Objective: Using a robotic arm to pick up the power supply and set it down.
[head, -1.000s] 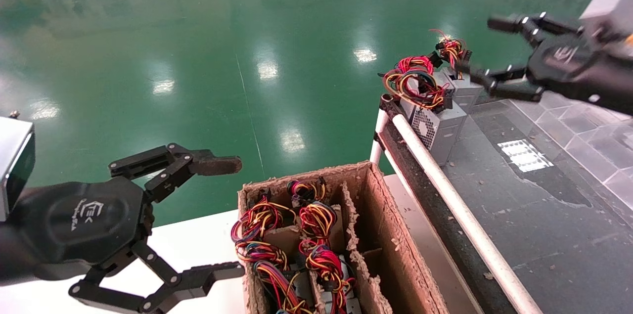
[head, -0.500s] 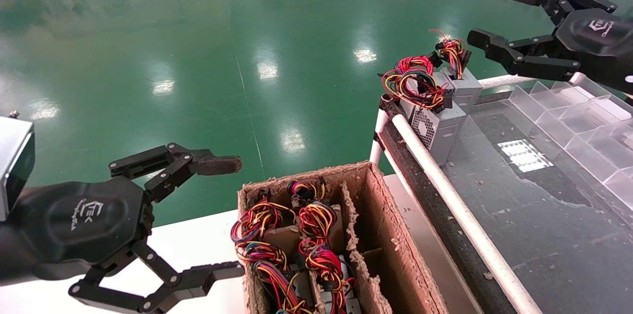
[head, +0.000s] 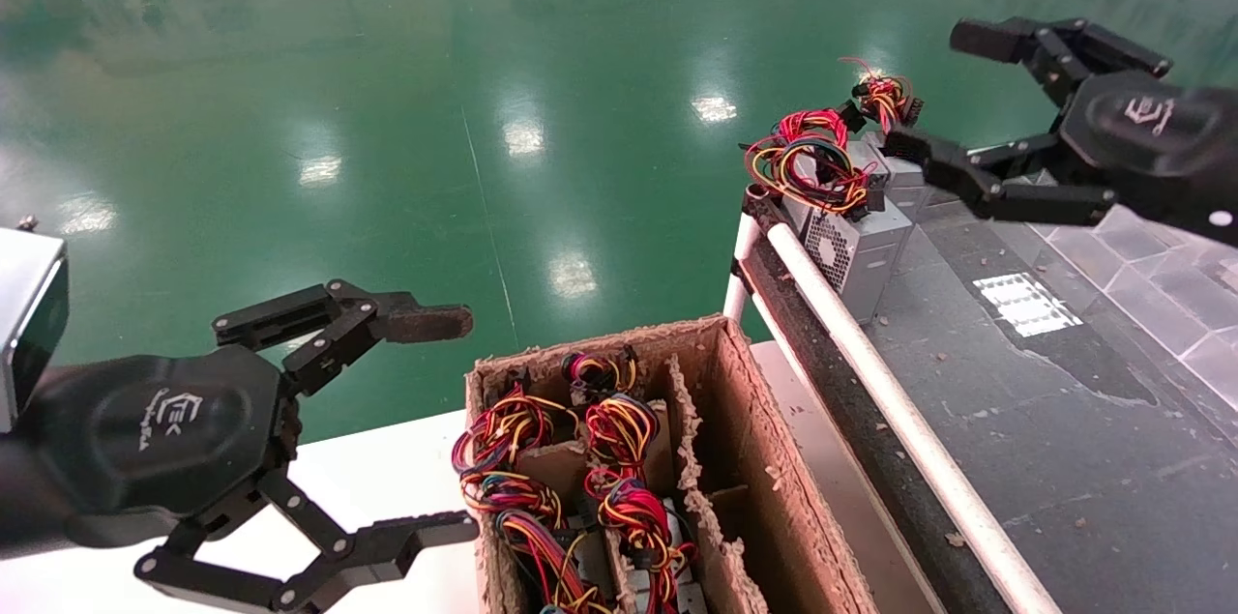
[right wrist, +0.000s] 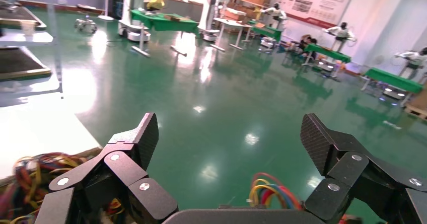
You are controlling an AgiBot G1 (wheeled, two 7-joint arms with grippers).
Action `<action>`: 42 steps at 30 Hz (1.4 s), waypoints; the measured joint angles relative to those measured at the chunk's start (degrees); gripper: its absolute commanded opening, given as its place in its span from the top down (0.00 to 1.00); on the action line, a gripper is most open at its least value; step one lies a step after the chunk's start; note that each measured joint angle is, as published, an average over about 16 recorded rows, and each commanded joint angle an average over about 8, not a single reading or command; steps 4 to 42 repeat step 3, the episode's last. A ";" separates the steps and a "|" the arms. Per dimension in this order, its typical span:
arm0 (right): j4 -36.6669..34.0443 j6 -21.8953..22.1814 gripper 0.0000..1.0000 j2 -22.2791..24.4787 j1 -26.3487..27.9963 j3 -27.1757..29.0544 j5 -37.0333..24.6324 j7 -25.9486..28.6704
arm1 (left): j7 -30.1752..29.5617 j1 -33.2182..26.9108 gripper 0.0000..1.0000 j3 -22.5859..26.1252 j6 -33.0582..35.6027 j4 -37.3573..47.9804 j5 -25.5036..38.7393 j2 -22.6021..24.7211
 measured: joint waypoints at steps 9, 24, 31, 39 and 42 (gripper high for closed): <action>1.86 0.10 0.00 0.35 -1.08 0.08 0.51 0.90 | 0.00 0.00 0.00 0.00 0.00 0.00 0.00 0.00; 1.86 0.10 0.00 0.35 -1.08 0.08 0.51 0.90 | 0.00 0.00 0.00 0.00 0.00 0.00 0.00 0.00; 1.86 0.10 0.00 0.35 -1.08 0.08 0.51 0.90 | 0.00 0.00 0.00 0.00 0.00 0.00 0.00 0.00; 1.86 0.10 0.00 0.35 -1.08 0.08 0.51 0.90 | 0.00 0.00 0.00 0.00 0.00 0.00 0.00 0.00; 1.86 0.10 0.00 0.35 -1.08 0.08 0.51 0.90 | 0.00 0.00 0.00 0.00 0.00 0.00 0.00 0.00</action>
